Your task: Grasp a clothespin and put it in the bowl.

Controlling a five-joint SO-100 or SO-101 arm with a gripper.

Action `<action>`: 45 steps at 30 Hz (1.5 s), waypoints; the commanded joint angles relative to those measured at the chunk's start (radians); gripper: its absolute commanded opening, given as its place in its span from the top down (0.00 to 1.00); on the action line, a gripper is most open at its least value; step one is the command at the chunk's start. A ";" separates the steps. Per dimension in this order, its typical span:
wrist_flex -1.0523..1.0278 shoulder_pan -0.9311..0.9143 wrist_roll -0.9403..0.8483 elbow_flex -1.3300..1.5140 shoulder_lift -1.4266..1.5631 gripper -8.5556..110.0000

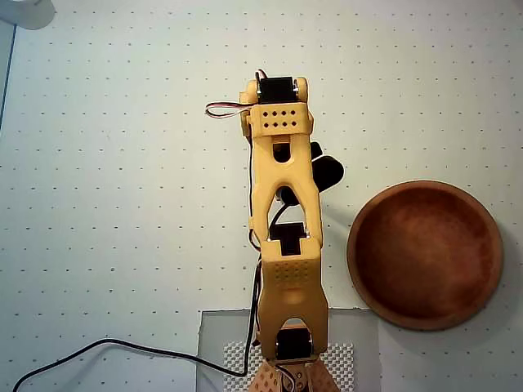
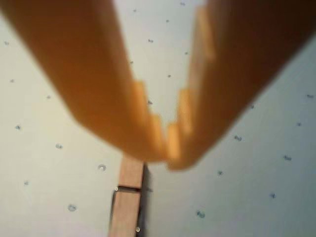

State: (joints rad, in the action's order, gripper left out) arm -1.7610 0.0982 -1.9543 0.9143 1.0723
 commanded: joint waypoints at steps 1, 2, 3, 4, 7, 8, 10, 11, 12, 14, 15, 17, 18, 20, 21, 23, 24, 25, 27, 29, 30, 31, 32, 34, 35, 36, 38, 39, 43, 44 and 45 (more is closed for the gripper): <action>-0.026 0.017 0.008 -0.064 0.000 0.95; -0.026 0.017 0.015 -0.064 -0.012 0.95; -0.026 0.018 0.020 -0.064 -0.017 0.95; -0.026 0.023 0.026 -0.064 -0.021 0.95; -0.025 0.028 0.044 -0.063 -0.031 0.95; -0.025 0.028 0.048 -0.055 -0.031 0.95; -0.025 0.028 0.058 -0.061 -0.031 0.95; -0.025 0.026 0.063 -0.061 -0.023 0.95; -0.025 0.026 0.066 -0.061 -0.017 0.95; -0.025 0.025 0.067 -0.063 -0.015 0.95; -0.026 0.025 0.067 -0.061 -0.015 0.95; -0.026 0.025 0.067 -0.057 -0.017 0.95; -0.026 0.025 0.067 -0.060 -0.017 0.94; -0.026 0.026 0.067 -0.063 -0.015 0.94; -0.023 0.028 0.069 -0.064 -0.015 0.92; -0.023 0.028 0.060 -0.064 -0.015 0.88; -0.023 0.026 0.055 -0.064 -0.017 0.86; -0.023 0.025 0.054 -0.064 -0.017 0.85; -0.021 0.025 0.054 -0.064 -0.017 0.81; -0.021 0.025 0.055 -0.078 -0.018 0.80; -0.021 0.025 0.057 -0.094 -0.025 0.80; -0.021 0.025 0.057 -0.114 -0.031 0.80; -0.021 0.021 0.058 -0.133 -0.034 0.80; -0.021 0.006 0.055 -0.176 -0.035 0.80; -0.021 0.003 0.055 -0.186 -0.035 0.80; -0.021 -0.002 0.055 -0.198 -0.035 0.80; -0.021 -0.009 0.055 -0.209 -0.035 0.80; -0.021 -0.012 0.055 -0.210 -0.035 0.80; -0.020 -0.021 0.058 -0.225 -0.074 0.80; -0.020 -0.026 0.060 -0.232 -0.086 0.80; -0.020 -0.031 0.061 -0.241 -0.097 0.80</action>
State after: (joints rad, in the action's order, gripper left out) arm -1.7610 0.0828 -1.8945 0.7394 0.9633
